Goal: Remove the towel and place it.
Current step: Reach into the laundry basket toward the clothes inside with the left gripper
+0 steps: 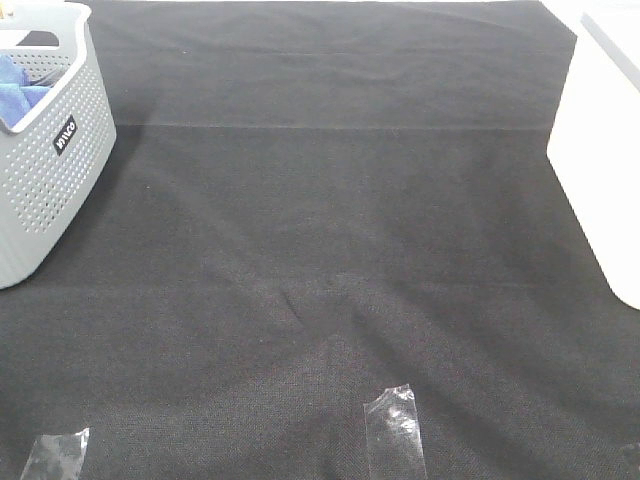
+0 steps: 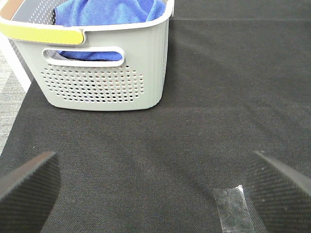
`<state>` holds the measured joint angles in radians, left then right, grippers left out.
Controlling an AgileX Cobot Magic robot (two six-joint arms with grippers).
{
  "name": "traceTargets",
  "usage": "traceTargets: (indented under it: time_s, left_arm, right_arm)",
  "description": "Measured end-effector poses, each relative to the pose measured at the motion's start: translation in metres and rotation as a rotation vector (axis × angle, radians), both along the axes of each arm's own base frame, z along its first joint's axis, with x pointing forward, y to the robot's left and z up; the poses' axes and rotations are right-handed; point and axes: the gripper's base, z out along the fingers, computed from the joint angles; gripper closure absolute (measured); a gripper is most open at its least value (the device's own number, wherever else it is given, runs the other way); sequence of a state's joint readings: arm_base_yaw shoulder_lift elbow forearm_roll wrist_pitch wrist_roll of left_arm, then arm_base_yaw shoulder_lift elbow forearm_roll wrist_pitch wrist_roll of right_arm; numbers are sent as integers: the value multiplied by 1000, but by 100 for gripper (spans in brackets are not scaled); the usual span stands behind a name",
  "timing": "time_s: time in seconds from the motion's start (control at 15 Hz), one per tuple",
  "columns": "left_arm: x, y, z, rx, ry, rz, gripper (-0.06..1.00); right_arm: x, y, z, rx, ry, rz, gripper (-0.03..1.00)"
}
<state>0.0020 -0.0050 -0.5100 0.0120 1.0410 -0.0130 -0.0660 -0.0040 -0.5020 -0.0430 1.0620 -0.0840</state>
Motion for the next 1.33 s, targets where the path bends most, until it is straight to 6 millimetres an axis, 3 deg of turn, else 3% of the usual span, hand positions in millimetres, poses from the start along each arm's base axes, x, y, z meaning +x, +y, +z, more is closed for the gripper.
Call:
traceTargets:
  time_s: [1.33]
  left_arm:
    - [1, -1, 0, 2, 9, -12, -5]
  right_arm:
    - [0, 0, 0, 0, 0, 0, 21]
